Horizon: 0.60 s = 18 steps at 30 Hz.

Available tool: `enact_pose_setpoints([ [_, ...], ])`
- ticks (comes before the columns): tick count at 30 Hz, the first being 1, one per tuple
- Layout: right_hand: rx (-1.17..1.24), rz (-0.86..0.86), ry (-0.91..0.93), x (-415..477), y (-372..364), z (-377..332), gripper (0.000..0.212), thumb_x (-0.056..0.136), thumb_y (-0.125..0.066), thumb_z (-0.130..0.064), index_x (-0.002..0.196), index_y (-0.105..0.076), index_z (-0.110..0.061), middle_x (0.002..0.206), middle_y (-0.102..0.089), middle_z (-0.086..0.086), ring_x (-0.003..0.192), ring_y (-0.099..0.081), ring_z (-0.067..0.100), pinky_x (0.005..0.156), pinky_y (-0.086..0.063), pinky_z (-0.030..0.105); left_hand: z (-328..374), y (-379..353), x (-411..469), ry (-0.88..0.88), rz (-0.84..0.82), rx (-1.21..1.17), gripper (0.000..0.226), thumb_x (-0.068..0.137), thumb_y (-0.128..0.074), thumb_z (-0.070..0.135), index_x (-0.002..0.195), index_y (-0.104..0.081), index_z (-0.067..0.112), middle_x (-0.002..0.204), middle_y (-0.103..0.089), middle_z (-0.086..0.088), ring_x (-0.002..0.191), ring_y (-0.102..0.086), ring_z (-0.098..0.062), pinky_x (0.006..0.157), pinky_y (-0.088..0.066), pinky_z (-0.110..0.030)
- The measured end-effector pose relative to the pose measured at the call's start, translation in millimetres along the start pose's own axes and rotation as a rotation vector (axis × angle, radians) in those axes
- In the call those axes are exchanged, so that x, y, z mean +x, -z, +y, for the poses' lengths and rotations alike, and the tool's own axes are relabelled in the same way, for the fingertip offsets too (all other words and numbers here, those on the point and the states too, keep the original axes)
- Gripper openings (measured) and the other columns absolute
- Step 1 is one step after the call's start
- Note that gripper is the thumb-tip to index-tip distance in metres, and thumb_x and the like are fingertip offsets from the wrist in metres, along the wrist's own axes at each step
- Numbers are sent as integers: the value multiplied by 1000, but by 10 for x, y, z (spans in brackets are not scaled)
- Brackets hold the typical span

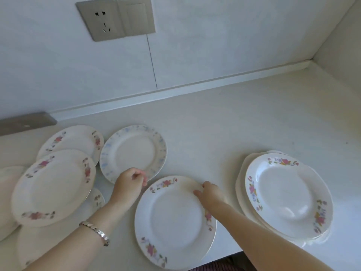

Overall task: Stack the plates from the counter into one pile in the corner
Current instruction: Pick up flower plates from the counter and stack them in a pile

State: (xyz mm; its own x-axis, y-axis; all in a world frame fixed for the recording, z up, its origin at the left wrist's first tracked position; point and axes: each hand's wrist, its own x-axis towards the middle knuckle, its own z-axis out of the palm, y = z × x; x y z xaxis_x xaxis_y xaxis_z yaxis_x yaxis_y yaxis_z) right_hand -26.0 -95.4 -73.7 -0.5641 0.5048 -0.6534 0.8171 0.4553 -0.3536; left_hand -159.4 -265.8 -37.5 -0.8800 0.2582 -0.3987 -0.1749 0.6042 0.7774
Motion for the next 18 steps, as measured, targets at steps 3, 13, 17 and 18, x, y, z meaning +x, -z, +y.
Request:
enact_pose_setpoints([
  [3,242,-42,-39,56,55,-3,17,88,-56,-26,77,-51,-14,82,-61,3,71,-59,18,58,-41,24,-108,91,107,18,-44,28,32,85,-44,-2,63,-60,15,69,-67,-3,79,-64,-28,74,-45,-36],
  [13,792,240,46,-393,878,377,11,80,-68,-12,72,-63,-17,65,-64,1,55,-60,14,53,-47,19,129,-168,9,5,-233,48,32,95,-36,32,83,-58,11,89,-65,-10,91,-62,-28,82,-52,-37],
  [17,1050,399,-27,-581,1207,843,9,81,-67,-10,73,-65,-13,55,-65,0,41,-59,9,45,-48,20,560,-574,-293,-29,-409,11,45,100,-30,31,70,-55,9,57,-60,-8,49,-59,-19,42,-50,-25],
  [18,1066,434,-48,-615,1258,981,10,82,-66,-11,72,-65,-14,54,-65,0,44,-59,13,48,-48,23,679,-707,-356,-86,-414,34,43,100,-31,29,68,-52,11,56,-58,-7,46,-56,-17,39,-47,-23],
])
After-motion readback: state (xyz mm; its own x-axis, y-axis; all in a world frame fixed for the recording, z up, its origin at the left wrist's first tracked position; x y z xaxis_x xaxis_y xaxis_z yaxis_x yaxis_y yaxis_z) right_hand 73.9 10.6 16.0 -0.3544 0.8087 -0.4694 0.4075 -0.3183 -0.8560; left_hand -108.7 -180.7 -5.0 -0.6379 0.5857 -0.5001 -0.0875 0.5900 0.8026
